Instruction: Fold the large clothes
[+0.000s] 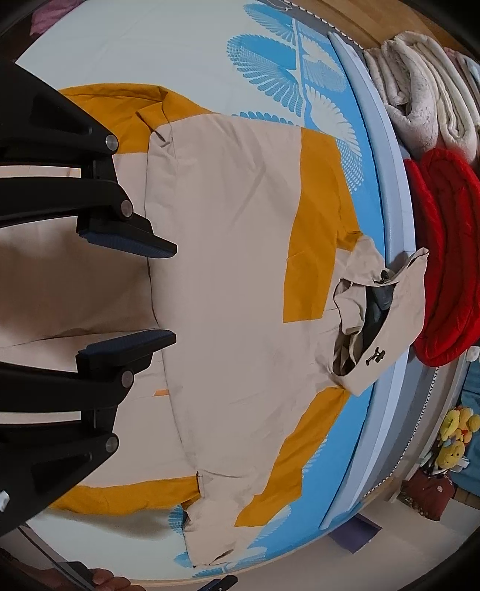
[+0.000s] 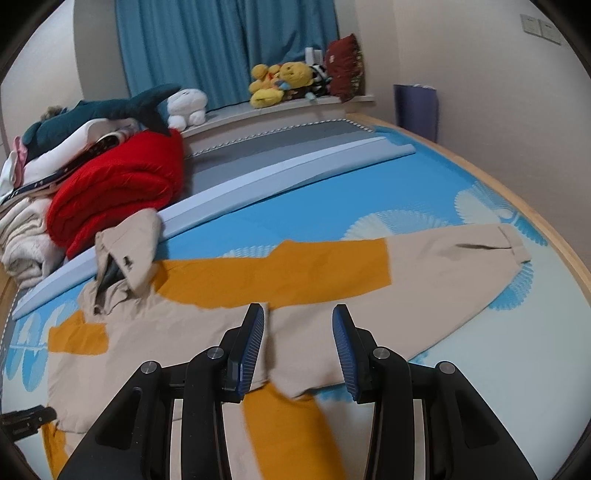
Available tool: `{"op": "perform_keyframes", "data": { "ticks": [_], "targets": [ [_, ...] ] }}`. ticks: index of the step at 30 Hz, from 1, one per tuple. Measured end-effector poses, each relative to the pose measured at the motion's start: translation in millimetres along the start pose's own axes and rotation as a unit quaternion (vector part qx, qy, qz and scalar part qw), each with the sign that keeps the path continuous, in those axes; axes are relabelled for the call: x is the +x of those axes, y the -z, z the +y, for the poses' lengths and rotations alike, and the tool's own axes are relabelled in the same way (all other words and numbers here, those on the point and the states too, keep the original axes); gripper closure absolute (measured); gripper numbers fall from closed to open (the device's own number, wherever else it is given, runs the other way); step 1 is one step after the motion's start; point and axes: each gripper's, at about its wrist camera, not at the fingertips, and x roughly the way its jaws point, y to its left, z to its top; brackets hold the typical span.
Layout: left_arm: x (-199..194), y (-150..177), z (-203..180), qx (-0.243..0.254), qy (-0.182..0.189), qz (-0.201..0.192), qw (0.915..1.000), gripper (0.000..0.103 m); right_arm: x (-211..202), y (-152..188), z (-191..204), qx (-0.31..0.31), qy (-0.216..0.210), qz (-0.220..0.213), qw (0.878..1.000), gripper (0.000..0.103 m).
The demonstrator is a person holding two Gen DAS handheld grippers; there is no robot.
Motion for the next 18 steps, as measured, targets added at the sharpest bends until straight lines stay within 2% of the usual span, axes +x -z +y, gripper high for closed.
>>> {"op": "perform_keyframes", "data": {
  "ticks": [10, 18],
  "targets": [
    [9, -5, -5, 0.003, -0.002, 0.005, 1.0000, 0.066, 20, -12, -94, 0.051, 0.043, -0.008, 0.998, 0.063],
    [20, -7, -5, 0.007, -0.005, 0.016, 0.9998, 0.066, 62, -13, -191, 0.126, 0.087, 0.008, 0.988, 0.063]
  ]
}}
